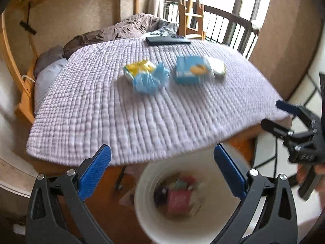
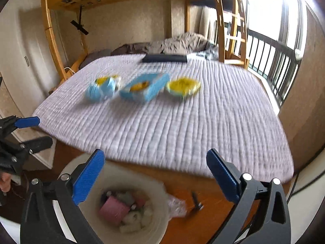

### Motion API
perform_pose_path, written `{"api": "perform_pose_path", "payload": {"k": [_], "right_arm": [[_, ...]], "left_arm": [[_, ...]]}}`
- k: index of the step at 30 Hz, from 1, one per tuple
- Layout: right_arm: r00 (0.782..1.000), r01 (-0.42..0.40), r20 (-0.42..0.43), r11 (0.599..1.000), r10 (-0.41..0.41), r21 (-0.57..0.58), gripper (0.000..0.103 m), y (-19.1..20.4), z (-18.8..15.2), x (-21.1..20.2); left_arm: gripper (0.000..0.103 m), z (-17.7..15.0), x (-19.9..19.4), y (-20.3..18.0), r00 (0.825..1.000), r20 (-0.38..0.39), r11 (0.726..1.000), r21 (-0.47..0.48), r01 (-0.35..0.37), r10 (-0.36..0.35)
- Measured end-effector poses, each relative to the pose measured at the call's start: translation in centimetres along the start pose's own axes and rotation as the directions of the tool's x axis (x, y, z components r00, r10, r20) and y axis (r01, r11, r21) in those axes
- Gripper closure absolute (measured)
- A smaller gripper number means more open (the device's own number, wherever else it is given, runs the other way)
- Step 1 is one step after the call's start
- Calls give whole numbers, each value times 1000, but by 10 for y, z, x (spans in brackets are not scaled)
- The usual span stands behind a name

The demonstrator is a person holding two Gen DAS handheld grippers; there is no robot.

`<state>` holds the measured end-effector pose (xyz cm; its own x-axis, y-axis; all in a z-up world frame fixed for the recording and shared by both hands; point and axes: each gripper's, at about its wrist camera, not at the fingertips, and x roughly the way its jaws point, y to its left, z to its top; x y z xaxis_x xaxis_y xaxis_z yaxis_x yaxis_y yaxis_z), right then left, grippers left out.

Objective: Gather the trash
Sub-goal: 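Move the left gripper to the blue face mask while the right moves to the blue medicine box, then grasp the blue face mask with the left gripper while the right grasps the blue medicine box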

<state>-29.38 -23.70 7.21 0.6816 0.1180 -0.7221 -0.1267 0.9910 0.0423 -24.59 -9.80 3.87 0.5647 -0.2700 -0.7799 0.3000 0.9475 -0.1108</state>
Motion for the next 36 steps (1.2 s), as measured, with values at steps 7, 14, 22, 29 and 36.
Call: {"api": "perform_pose_path", "payload": {"k": [7,14,22,29,36], "right_arm": [[999,44,29,984,-39,-173,4,16,48,37],[999,42,17,956,-39,-291,4,32,74,87],[997,70,35,922,-62,-382,4,41,91,123],[998,50,45,903,-34,-428,4,47,105,137],[999,40,25,897,-33,-440,4,50,111,150]], "left_arm": [[1,43,41,15,1000,-17,994,-109,21,-23],[1,71,72,22,999,-19,983,-179,39,-43],[1,89,100,20,998,-40,979,-199,35,-44],[1,94,120,21,998,-48,968,-247,35,-49],[14,93,121,26,999,-33,968,-251,7,-16]]}}
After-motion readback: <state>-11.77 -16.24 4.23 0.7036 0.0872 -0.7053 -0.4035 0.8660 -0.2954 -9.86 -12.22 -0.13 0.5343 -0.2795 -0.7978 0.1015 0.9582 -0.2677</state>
